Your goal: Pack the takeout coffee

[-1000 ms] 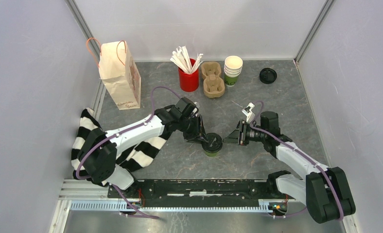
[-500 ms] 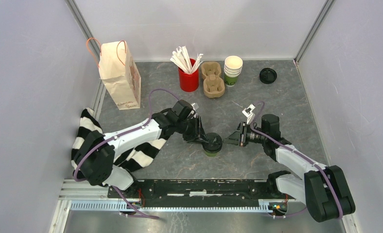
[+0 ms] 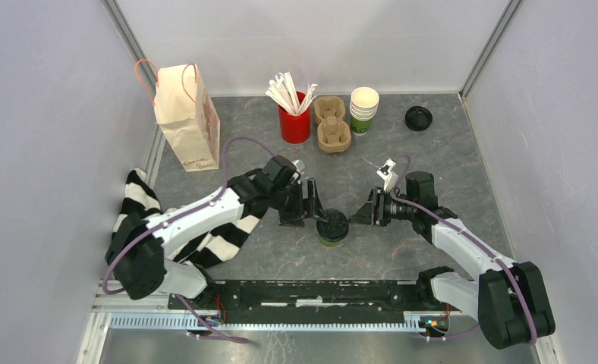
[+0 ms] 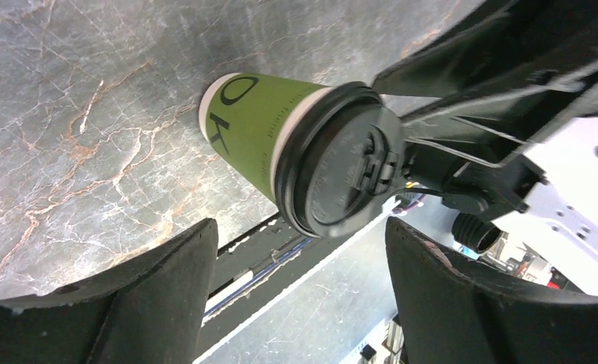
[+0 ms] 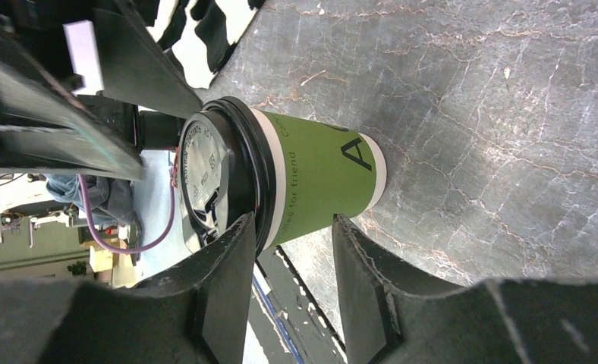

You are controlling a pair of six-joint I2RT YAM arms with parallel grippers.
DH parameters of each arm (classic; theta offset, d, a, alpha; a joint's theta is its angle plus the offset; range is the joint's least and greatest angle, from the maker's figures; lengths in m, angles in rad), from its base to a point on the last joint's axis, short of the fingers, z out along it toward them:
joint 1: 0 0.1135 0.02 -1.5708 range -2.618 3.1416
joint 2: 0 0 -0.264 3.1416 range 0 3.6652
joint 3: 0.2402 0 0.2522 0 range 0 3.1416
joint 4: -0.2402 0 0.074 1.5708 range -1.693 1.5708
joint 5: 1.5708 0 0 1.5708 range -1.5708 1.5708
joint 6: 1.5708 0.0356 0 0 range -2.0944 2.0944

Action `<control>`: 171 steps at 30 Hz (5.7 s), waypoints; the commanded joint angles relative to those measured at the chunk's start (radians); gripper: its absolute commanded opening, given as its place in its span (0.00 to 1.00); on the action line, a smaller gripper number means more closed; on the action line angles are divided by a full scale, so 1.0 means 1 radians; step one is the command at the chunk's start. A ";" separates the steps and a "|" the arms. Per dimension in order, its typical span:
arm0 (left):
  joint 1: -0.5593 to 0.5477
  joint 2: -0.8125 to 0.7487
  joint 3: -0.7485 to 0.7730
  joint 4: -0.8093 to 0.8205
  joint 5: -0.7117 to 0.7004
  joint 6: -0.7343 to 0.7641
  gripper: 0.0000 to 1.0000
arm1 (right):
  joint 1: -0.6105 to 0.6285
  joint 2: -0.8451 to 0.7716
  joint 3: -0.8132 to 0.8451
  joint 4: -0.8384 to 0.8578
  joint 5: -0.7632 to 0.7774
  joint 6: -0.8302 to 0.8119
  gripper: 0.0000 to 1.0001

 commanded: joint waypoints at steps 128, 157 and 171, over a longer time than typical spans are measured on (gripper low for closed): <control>0.064 -0.054 -0.129 0.172 0.013 -0.061 0.53 | 0.122 -0.079 0.001 0.020 0.058 0.183 0.56; 0.020 -0.028 -0.215 0.124 -0.087 -0.110 0.40 | 0.170 0.068 -0.167 0.090 0.399 0.170 0.38; 0.022 -0.040 -0.095 0.093 -0.074 -0.070 0.48 | 0.170 0.013 0.130 -0.219 0.235 -0.072 0.57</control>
